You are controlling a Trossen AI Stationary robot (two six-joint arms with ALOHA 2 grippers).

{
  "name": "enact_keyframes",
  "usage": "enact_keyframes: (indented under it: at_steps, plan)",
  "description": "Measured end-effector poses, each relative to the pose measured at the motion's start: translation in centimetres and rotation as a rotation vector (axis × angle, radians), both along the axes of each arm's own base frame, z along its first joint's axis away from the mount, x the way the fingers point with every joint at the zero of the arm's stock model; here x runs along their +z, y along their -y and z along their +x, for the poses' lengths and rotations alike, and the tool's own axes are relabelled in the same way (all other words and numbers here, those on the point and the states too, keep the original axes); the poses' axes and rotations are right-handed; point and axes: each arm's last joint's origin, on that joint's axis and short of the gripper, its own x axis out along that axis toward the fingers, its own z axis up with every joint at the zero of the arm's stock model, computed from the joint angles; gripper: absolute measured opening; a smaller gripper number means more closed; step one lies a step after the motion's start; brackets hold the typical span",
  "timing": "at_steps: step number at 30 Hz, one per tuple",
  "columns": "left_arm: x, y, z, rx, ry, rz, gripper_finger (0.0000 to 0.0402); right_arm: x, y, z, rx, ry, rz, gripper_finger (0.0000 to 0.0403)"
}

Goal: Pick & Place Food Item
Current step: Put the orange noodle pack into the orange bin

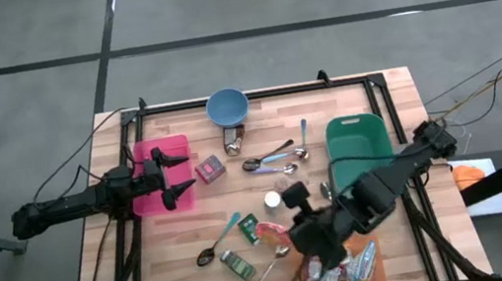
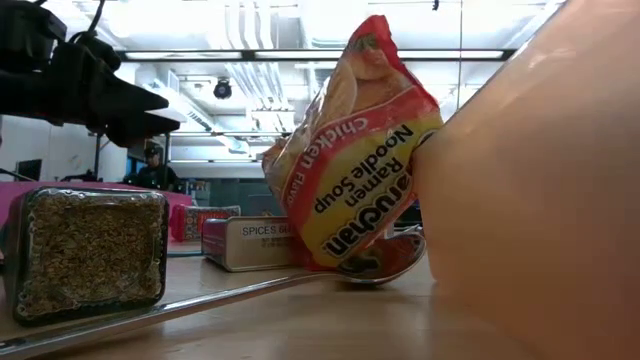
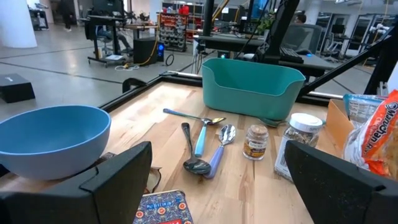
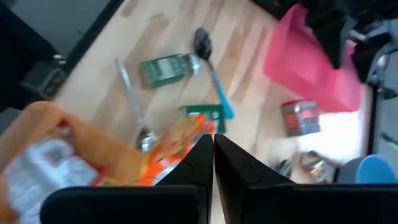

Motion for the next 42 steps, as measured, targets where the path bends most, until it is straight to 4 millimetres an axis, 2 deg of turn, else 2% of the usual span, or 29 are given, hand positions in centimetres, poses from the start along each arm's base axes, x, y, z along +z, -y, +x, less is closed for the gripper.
enact_keyframes:
  at_steps: [8, 16, 22, 26, 29, 35, 39, 42]
  plan:
    - [0.0, 0.0, 0.0, 0.000, 0.000, 0.000, 0.0372, -0.1, -2.3, -2.1, -0.139, 0.036, 0.014, 0.0011]
    - [0.0, 0.0, 0.0, 0.000, 0.000, 0.000, 0.0372, -1.0, -2.3, -2.0, -0.274, 0.046, 0.064, 0.0011]
    - [0.0, 0.0, 0.0, 0.000, 0.000, 0.000, 0.0372, -2.3, -2.5, -1.3, -0.195, 0.112, 0.042, 0.0017]
    - [0.0, 0.0, 0.0, 0.000, 0.000, 0.000, 0.0372, -2.1, -1.2, -1.6, -0.153, 0.220, 0.110, 0.0035]
    - [0.0, 0.0, 0.0, 0.000, 0.000, 0.000, 0.0372, -2.9, 0.4, -2.0, -0.141, 0.259, 0.181, 0.0054]
    - [0.0, 0.0, 0.0, 0.000, 0.000, 0.000, 0.0372, -5.2, 3.8, -3.9, -0.390, 0.292, 0.355, 0.0084]
    - [0.0, 0.0, 0.0, 0.000, -0.001, 0.000, 0.0372, -7.5, 4.6, -4.6, -0.467, 0.295, 0.418, 0.0107]
    - [0.0, 0.0, 0.0, 0.000, -0.001, 0.000, 0.0372, -8.5, 4.7, -5.0, -0.518, 0.345, 0.445, 0.0131]
